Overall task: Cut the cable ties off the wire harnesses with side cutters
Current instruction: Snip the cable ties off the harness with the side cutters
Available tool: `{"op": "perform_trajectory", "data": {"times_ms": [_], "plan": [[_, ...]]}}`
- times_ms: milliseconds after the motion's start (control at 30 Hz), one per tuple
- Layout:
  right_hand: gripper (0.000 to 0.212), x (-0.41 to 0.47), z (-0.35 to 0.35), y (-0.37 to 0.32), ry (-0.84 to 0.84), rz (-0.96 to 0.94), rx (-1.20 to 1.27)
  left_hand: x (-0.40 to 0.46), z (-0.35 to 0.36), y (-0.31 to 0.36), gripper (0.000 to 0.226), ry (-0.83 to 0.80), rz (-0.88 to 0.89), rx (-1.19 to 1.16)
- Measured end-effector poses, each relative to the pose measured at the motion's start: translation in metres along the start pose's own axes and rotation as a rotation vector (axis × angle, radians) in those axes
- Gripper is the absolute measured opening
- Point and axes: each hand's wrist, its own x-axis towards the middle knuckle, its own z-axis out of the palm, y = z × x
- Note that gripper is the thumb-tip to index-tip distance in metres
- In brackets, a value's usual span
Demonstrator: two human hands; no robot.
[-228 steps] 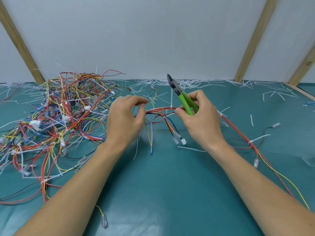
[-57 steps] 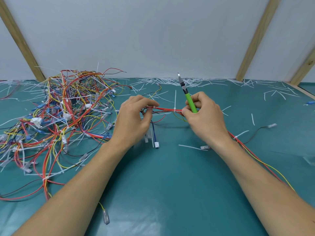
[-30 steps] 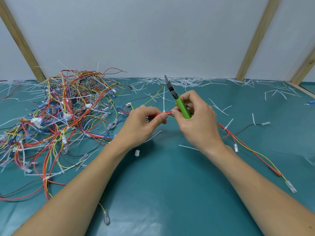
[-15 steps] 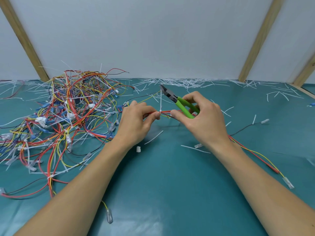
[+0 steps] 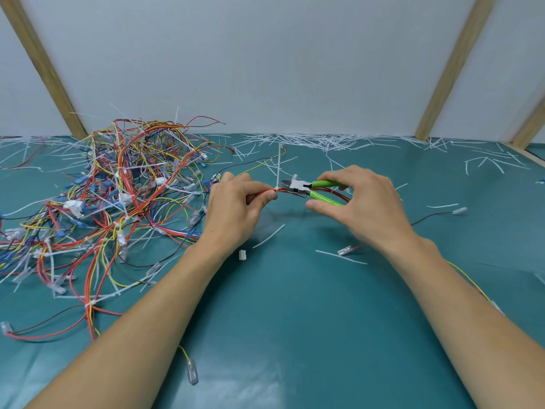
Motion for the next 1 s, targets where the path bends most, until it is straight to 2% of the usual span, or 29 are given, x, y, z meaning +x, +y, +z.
{"op": "perform_trajectory", "data": {"times_ms": [600,1000], "plan": [[0.036,0.0011,-0.003,-0.0004,-0.013,-0.042,0.013,-0.001,0.0003,0.0007,0.012,0.017,0.004,0.017],[0.034,0.0017,-0.0055,-0.0007,-0.019,-0.078,0.046,-0.0014,-0.0008,0.0006,0.013,0.002,-0.056,-0.045]]}}
